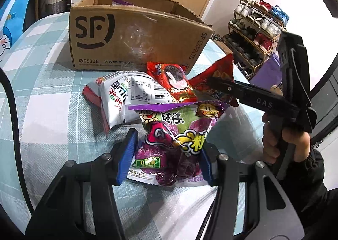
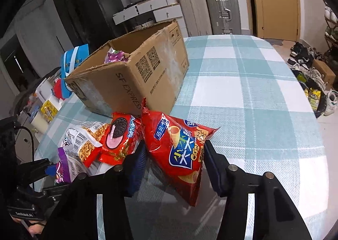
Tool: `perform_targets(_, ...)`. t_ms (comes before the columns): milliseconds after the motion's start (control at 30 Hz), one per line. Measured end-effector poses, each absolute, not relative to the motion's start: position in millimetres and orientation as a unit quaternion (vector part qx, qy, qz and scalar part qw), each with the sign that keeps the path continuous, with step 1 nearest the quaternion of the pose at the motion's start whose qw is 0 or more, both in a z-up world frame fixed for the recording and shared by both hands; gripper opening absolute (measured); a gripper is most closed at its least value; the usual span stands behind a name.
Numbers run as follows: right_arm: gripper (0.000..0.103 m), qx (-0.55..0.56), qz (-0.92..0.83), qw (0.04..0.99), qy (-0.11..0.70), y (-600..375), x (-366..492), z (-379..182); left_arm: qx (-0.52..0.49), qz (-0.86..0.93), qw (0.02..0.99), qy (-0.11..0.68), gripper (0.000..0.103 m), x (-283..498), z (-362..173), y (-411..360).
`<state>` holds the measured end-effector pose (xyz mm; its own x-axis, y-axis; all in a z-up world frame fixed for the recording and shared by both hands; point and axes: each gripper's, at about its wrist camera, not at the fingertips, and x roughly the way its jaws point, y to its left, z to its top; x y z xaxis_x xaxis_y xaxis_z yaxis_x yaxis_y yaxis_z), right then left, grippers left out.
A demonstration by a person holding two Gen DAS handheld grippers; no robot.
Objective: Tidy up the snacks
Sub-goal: 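Grasp the purple grape candy bag with left tool while right tool grasps red chip bag, then carry the grape candy bag and red chip bag over the box and lower them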
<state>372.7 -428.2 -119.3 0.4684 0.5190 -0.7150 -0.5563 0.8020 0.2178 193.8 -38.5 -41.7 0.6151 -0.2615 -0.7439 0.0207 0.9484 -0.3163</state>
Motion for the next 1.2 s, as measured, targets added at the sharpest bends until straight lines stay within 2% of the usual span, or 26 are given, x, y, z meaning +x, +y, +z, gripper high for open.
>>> perform_targets(533, 0.052, -0.025, 0.335, 0.875, 0.349, -443, 315, -79, -0.138, -0.063, 0.905, 0.398, 0.051, 164, -5, -20)
perform_targets(1200, 0.052, -0.023, 0.363, 0.877, 0.313, -434, 287, -45, -0.116, -0.039, 0.919, 0.376, 0.051, 159, 41, 2)
